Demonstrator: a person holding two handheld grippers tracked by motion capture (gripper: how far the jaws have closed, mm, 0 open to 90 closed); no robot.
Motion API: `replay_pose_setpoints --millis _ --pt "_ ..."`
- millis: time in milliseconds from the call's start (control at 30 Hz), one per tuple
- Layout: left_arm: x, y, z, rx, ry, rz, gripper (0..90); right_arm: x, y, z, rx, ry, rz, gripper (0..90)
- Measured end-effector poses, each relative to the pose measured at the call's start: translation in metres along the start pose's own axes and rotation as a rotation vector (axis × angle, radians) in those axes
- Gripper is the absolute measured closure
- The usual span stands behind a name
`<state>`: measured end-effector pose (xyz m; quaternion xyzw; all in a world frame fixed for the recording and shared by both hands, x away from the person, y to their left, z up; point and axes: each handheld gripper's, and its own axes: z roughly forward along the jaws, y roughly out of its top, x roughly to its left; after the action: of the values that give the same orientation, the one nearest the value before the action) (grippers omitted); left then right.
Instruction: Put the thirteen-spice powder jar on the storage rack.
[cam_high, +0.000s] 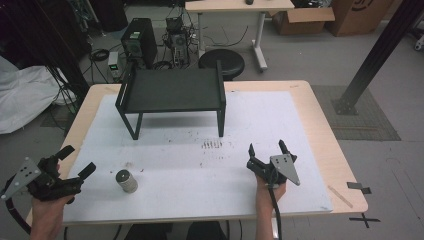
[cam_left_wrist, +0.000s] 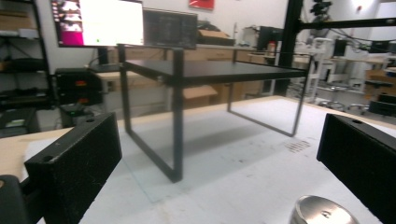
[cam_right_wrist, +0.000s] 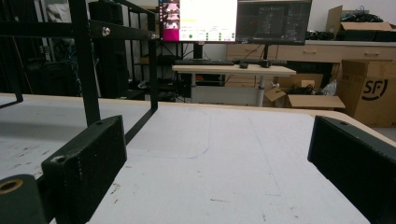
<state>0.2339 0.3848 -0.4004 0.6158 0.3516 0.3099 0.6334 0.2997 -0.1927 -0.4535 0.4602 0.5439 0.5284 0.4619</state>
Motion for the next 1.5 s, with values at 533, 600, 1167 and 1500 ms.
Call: replay_pose_setpoints --millis 533,600,1167,1500 --pt "-0.015 -0.006 0.008 0.088 -0.143 0.024 0.4 0.0 0.0 0.0 0.003 0.003 -0.004 4.2" --pt "-0.018 -0.007 0.01 0.099 -0.162 0.024 0.4 0.0 0.0 0.0 0.004 0.003 -0.004 4.2" --pt "-0.033 -0.026 0.031 0.232 -0.237 0.024 1.6 0.0 0.0 0.0 0.003 0.004 -0.004 4.2" --pt "-0.039 -0.036 0.04 0.333 -0.264 0.061 4.6 0.0 0.0 0.0 0.0 0.003 -0.003 4.2"
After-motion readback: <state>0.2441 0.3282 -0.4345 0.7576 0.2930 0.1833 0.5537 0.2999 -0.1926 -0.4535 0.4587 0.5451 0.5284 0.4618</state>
